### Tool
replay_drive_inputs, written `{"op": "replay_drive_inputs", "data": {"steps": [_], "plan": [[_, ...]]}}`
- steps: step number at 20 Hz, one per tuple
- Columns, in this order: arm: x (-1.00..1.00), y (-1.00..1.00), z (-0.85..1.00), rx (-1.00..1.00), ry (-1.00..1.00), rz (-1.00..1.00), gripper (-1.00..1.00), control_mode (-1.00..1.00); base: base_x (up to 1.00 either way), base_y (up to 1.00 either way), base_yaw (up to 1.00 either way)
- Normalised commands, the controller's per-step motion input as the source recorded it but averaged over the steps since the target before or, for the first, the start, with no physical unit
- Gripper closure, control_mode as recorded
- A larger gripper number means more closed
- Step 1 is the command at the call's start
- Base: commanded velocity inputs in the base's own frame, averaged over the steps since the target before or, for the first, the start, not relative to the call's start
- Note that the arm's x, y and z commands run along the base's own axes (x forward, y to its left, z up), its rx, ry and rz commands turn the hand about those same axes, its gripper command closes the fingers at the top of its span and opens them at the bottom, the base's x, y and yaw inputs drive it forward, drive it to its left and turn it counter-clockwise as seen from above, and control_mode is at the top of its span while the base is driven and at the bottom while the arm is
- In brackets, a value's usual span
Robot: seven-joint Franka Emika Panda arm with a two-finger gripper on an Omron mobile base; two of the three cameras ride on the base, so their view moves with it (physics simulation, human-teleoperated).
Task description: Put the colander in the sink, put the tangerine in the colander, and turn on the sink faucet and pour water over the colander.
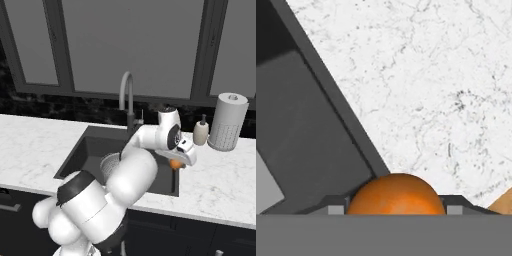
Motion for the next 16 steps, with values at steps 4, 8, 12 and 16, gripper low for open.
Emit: {"op": "replay_drive_inputs", "data": {"steps": [4, 8, 12, 16], "plan": [[0.00, 0.88, 0.10, 0.01, 0.07, 0.14, 1.00, -1.00, 0.00, 0.00, 0.00], [0.00, 0.90, 0.00, 0.04, 0.07, 0.18, 1.00, -1.00, 0.00, 0.00, 0.00], [0.00, 0.90, 0.00, 0.03, 0.04, 0.17, 1.00, -1.00, 0.00, 0.00, 0.00], [0.11, 0.86, -0.01, 0.03, 0.05, 0.18, 1.00, -1.00, 0.00, 0.00, 0.00]]}}
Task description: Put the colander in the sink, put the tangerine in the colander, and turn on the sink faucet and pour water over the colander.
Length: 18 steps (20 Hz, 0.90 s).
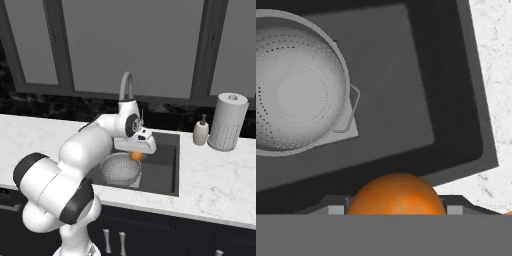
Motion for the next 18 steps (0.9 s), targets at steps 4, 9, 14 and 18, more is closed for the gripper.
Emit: {"op": "replay_drive_inputs", "data": {"steps": [4, 9, 14, 18], "plan": [[0.23, 0.77, -0.03, 0.04, 0.05, 0.19, 1.00, -1.00, 0.00, 0.00, 0.00], [0.34, 0.61, -0.02, 0.03, 0.04, 0.13, 1.00, -1.00, 0.00, 0.00, 0.00], [0.35, 0.01, -0.22, 0.00, 0.00, 0.02, 1.00, -1.00, 0.00, 0.00, 0.00], [0.40, 0.00, -0.54, 0.06, -0.04, 0.01, 1.00, -1.00, 0.00, 0.00, 0.00]]}}
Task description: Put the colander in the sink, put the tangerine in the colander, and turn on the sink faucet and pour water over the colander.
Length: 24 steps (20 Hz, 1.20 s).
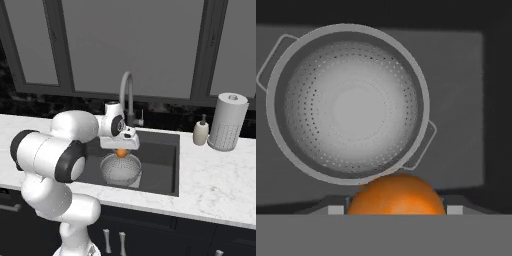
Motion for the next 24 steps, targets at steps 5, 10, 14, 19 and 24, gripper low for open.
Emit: {"op": "replay_drive_inputs", "data": {"steps": [5, 10, 14, 19, 24], "plan": [[0.34, 0.00, -0.68, 0.15, -0.07, 0.06, 1.00, -1.00, 0.00, 0.00, 0.00], [0.24, 0.00, -0.58, 0.05, -0.08, 0.03, 1.00, -1.00, 0.00, 0.00, 0.00], [0.04, 0.03, -0.40, 0.00, -0.14, 0.00, 1.00, -1.00, 0.00, 0.00, 0.00], [0.29, 0.01, -0.22, 0.00, -0.11, 0.02, 1.00, -1.00, 0.00, 0.00, 0.00], [0.40, 0.09, -0.44, 0.00, -0.04, 0.03, 1.00, -1.00, 0.00, 0.00, 0.00]]}}
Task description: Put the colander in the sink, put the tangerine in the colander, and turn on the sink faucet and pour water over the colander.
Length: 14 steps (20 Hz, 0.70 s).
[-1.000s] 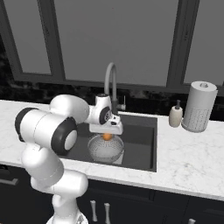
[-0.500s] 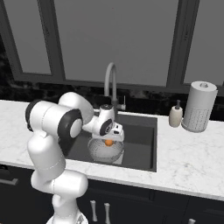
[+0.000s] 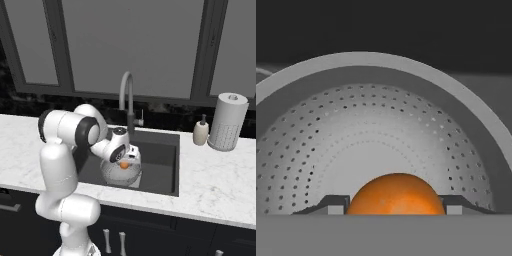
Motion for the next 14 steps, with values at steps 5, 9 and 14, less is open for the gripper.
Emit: {"op": "replay_drive_inputs", "data": {"steps": [5, 9, 14], "plan": [[0.30, 0.08, -0.49, 0.00, 0.00, 0.03, 1.00, -1.00, 0.00, 0.00, 0.00], [0.24, 0.02, -0.45, 0.00, 0.00, 0.05, 1.00, -1.00, 0.00, 0.00, 0.00], [0.12, 0.00, -0.28, 0.02, 0.00, 0.06, 1.00, -1.00, 0.00, 0.00, 0.00]]}}
